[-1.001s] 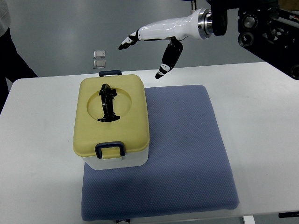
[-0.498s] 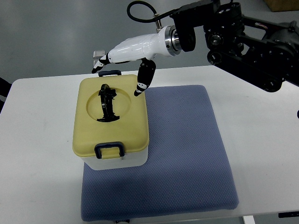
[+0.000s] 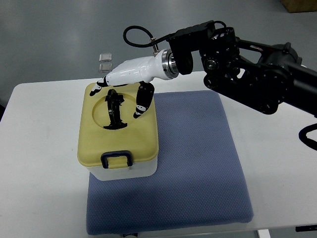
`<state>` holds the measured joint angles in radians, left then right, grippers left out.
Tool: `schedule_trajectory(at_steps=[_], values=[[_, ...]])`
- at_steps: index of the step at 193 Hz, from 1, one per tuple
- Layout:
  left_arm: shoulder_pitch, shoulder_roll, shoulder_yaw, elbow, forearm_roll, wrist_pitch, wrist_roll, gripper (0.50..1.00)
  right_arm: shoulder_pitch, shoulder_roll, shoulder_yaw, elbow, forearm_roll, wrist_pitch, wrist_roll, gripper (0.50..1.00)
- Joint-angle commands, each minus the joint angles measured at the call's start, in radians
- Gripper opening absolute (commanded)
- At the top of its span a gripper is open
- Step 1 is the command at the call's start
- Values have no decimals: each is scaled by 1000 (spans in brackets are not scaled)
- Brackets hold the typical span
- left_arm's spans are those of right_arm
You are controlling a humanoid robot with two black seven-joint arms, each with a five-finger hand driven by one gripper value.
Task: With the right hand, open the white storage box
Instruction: 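Lower the right hand and grasp the black handle on the yellow lid, then lift the yellow lid off the white box with the right hand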
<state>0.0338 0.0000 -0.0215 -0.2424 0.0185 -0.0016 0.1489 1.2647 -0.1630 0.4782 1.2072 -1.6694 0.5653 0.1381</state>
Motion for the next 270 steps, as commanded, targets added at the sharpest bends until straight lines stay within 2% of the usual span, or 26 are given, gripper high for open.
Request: schedule_trajectory(at_steps=[1, 67, 124, 131, 142, 149, 158, 162, 168, 169, 170, 171, 174, 175, 181, 189, 190, 270], values=[[0, 0, 0, 0, 0, 0, 0, 1000, -7, 22, 0, -11, -18, -38, 0, 938], [1, 0, 2, 0, 0, 0, 0, 1000, -48, 76, -1, -35, -55, -134, 0, 936], [0, 0, 2, 0, 0, 0, 0, 1000, -60, 96, -9, -44, -59, -182, -2, 926], [0, 0, 2, 0, 0, 0, 0, 1000, -60, 96, -10, -44, -61, -186, -2, 903], [0, 0, 2, 0, -2, 0, 0, 1000, -64, 96, -16, -49, -61, -191, -2, 832], [0, 0, 2, 2, -2, 0, 0, 1000, -67, 96, -18, -49, -61, -197, -2, 809], [0, 0, 2, 2, -2, 0, 0, 1000, -68, 96, -21, -49, -63, -203, -2, 748], [0, 0, 2, 2, -2, 0, 0, 1000, -68, 96, -21, -48, -61, -205, -2, 735], [0, 0, 2, 2, -2, 0, 0, 1000, -70, 96, -23, -49, -63, -206, -2, 686], [0, 0, 2, 2, -2, 0, 0, 1000, -70, 96, -23, -48, -63, -208, -2, 664], [0, 0, 2, 2, -2, 0, 0, 1000, -70, 96, -23, -48, -63, -208, -2, 664], [0, 0, 2, 2, -2, 0, 0, 1000, -70, 96, -23, -49, -63, -208, -2, 638], [0, 0, 2, 2, -2, 0, 0, 1000, -70, 96, -23, -48, -63, -206, 0, 617], [0, 0, 2, 2, -2, 0, 0, 1000, -70, 97, -23, -48, -61, -208, 0, 597], [0, 0, 2, 2, -2, 0, 0, 1000, -70, 96, -23, -48, -61, -206, 0, 554], [0, 0, 2, 2, -2, 0, 0, 1000, -70, 96, -23, -48, -63, -206, 0, 521], [0, 0, 2, 2, -2, 0, 0, 1000, -70, 96, -23, -48, -63, -206, 0, 505], [0, 0, 0, 5, -3, 0, 0, 1000, -44, 94, 0, -18, -43, -199, 0, 500]])
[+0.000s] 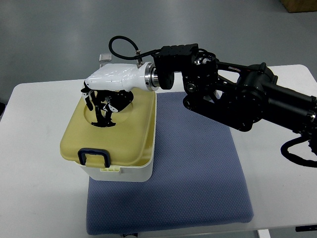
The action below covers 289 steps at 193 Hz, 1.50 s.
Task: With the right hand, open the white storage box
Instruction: 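Lift the yellow lid off the white box with the right hand, then lower the held lid onto the mat beside the box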
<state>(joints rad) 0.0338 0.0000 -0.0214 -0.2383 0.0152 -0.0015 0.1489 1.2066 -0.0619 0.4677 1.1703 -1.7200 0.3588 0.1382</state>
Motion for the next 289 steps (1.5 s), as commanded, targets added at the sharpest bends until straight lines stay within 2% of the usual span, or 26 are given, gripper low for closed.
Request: schedule_trajectory(at_steps=[1, 29, 51, 67, 86, 135, 155, 185, 213, 244, 289], values=[[0, 0, -2, 1, 0, 0, 0, 1000, 17, -7, 11, 23, 10, 8, 1, 500], [0, 0, -2, 2, 0, 2, 0, 1000, 59, -38, 65, 58, 28, 23, 1, 500], [0, 0, -2, 4, -1, 0, 0, 1000, 79, -101, 127, 86, 53, 103, 1, 500], [0, 0, 0, 4, 0, 0, 0, 1000, 79, -151, 166, 104, 72, 131, 4, 500], [0, 0, 0, 2, 0, 0, 0, 1000, 79, -256, 172, 138, 92, 147, 23, 500], [0, 0, 0, -1, 0, 0, 0, 1000, 57, -576, 157, 147, 109, 180, 129, 500], [0, 0, 1, -3, 0, 0, 3, 1000, 4, -650, 140, 143, 102, 192, 138, 500], [0, 0, 1, -4, 3, 0, 5, 1000, -104, -685, 55, 103, 65, 158, 138, 500], [0, 0, 0, -3, 2, 2, 5, 1000, -167, -670, -58, 19, 56, 32, 139, 500], [0, 0, 0, -1, 0, 6, 5, 1000, -211, -642, -143, 11, 57, -96, 139, 500], [0, 0, 1, -3, 0, 8, 5, 1000, -232, -569, -147, 11, 57, -132, 138, 500]])
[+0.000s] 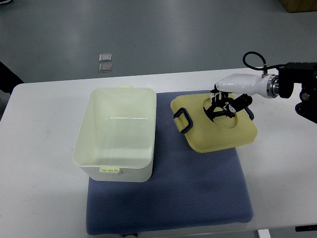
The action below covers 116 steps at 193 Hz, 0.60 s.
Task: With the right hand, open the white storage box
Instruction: 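Lower the held lid onto the mat beside the box, then open the right hand and release the lid handle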
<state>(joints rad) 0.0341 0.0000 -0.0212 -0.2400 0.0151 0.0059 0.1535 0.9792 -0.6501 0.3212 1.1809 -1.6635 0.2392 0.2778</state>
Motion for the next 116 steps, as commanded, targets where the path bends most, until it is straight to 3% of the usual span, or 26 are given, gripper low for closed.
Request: schedule_trajectory(at_steps=[1, 46, 47, 48, 49, 50, 51, 52, 53, 55, 56, 60, 116], values=[[0, 0, 1, -1, 0, 0, 0, 1000, -5, 20, -1, 0, 1, -12, -2, 500], [0, 0, 1, -1, 0, 0, 0, 1000, -14, 53, 6, 8, 8, -18, -2, 507], [1, 0, 1, -1, 0, 0, 0, 1000, -14, 56, 7, 6, 10, -21, -2, 569], [1, 0, 1, -1, 0, 0, 0, 1000, -14, 56, 7, 6, 10, -21, -2, 570], [0, 0, 1, -1, 0, 0, 0, 1000, -16, 60, 9, 6, 10, -24, -2, 643], [0, 0, 1, -1, 0, 0, 0, 1000, -16, 60, 9, 6, 10, -24, -2, 643], [0, 0, 0, -1, 0, 0, 0, 1000, -17, 61, 9, 8, 11, -26, -2, 724], [0, 0, 0, -1, 0, 0, 0, 1000, -17, 61, 9, 8, 11, -26, -2, 725], [0, 0, 1, -1, 0, 0, 0, 1000, -19, 63, 10, 6, 13, -31, -2, 792], [0, 0, 1, -1, 0, 0, 0, 1000, -19, 63, 10, 6, 13, -31, -2, 793], [0, 0, 1, -1, 0, 0, 0, 1000, -22, 64, 12, 6, 14, -34, -2, 847], [0, 0, 1, 1, 0, 0, 0, 1000, -25, 66, 12, 6, 16, -38, -2, 905], [1, 0, 1, 1, 0, -3, 0, 1000, -51, 69, 18, 6, 64, -32, 1, 924]])
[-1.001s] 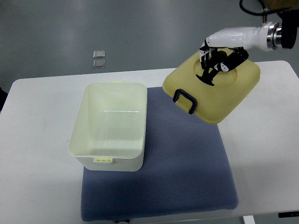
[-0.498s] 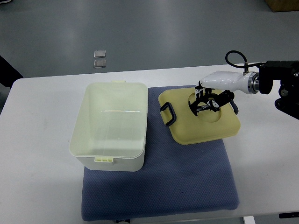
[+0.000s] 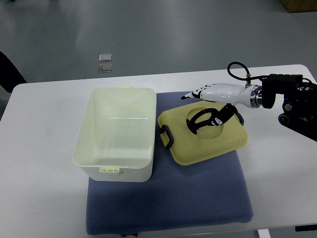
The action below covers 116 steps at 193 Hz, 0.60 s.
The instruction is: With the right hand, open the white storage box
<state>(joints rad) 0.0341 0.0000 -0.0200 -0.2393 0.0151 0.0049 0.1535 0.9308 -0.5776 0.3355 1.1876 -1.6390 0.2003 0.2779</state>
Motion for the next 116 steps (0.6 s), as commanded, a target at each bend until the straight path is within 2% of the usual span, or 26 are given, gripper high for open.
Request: schedule_trajectory(at_steps=[1, 25, 39, 47, 58, 69, 90, 101, 116], values=[[0, 0, 0, 0, 0, -2, 0, 1000, -3, -5, 5, 0, 51, 8, 1, 924], [0, 0, 0, 3, 0, -3, 0, 1000, 8, -16, 45, -5, 258, 19, -6, 924], [1, 0, 0, 5, 0, -5, 0, 1000, 11, -15, 129, -19, 427, 53, -16, 924], [1, 0, 0, 5, 0, -5, 0, 1000, 11, -11, 180, -42, 531, 82, -35, 924], [0, 0, 0, 5, 0, -5, 0, 1000, 10, 7, 246, -88, 688, 76, -75, 924], [0, 0, 0, 5, 0, -5, 0, 1000, 3, 44, 327, -132, 890, 37, -126, 924], [0, 0, -1, -2, 0, -5, 0, 1000, 0, 111, 399, -213, 1411, -116, -269, 924], [0, 0, 0, -2, 2, -5, 0, 1000, 0, 119, 398, -238, 1631, -176, -299, 924], [0, 0, 0, -2, 2, -5, 0, 1000, -7, 122, 395, -256, 1835, -213, -299, 926]])
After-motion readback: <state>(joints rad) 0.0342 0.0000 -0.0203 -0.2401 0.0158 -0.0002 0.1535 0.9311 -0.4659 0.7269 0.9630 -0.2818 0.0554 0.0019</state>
